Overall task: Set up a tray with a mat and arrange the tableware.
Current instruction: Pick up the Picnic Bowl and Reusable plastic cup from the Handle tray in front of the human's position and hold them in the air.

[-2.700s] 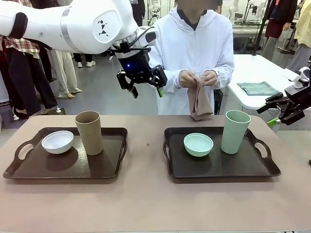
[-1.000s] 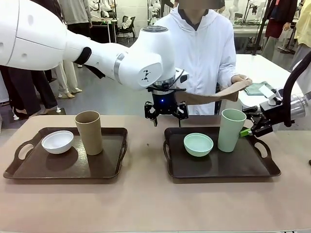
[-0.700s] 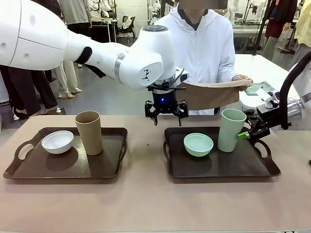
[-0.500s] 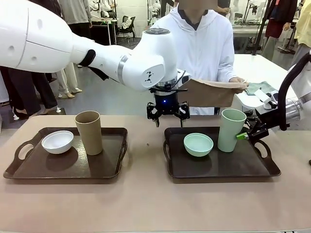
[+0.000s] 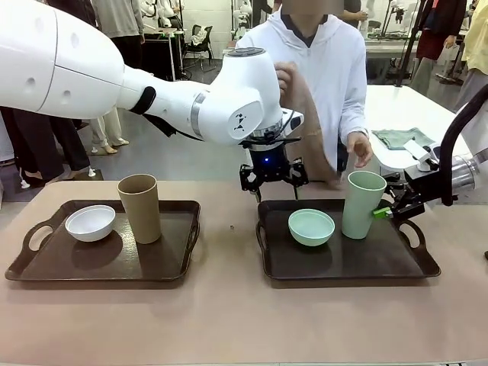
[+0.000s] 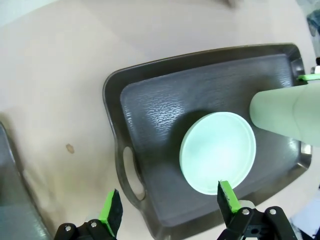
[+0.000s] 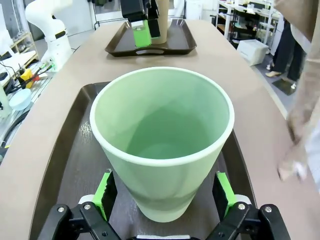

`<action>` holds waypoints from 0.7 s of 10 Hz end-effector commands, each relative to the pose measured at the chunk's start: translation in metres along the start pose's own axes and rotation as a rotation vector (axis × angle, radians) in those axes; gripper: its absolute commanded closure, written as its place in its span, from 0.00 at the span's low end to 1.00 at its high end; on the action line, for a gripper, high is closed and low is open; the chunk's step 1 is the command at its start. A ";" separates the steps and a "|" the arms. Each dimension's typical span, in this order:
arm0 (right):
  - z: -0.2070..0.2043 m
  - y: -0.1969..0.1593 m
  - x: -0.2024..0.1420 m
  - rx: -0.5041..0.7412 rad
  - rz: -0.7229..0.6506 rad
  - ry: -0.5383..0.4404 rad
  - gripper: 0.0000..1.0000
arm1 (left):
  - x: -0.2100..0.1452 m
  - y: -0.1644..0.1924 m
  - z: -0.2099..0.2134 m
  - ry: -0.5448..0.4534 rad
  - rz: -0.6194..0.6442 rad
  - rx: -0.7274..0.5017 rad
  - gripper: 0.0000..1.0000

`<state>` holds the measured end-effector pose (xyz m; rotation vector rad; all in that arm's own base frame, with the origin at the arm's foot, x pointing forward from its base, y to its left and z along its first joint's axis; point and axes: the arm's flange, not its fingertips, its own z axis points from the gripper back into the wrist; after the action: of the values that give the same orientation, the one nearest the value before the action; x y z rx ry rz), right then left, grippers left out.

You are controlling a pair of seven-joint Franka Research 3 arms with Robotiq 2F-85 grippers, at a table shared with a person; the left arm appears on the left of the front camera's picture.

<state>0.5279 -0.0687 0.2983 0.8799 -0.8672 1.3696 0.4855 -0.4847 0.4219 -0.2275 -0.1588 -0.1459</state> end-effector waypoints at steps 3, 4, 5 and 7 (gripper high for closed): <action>-0.001 0.000 0.000 0.001 0.000 0.000 0.00 | -0.001 0.003 -0.001 -0.002 -0.015 0.046 0.00; -0.003 -0.003 -0.002 0.024 0.017 -0.011 0.00 | 0.001 0.004 -0.002 0.002 -0.004 0.021 0.00; -0.008 -0.004 -0.003 0.027 0.020 -0.016 0.00 | 0.003 -0.004 -0.007 0.020 -0.005 0.029 0.00; -0.011 -0.005 -0.005 0.033 0.019 -0.022 0.00 | 0.007 -0.018 -0.022 0.058 0.000 0.077 0.00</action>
<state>0.5279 -0.0627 0.2923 0.9013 -0.8609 1.3754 0.4845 -0.4937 0.4062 -0.1836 -0.1200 -0.1595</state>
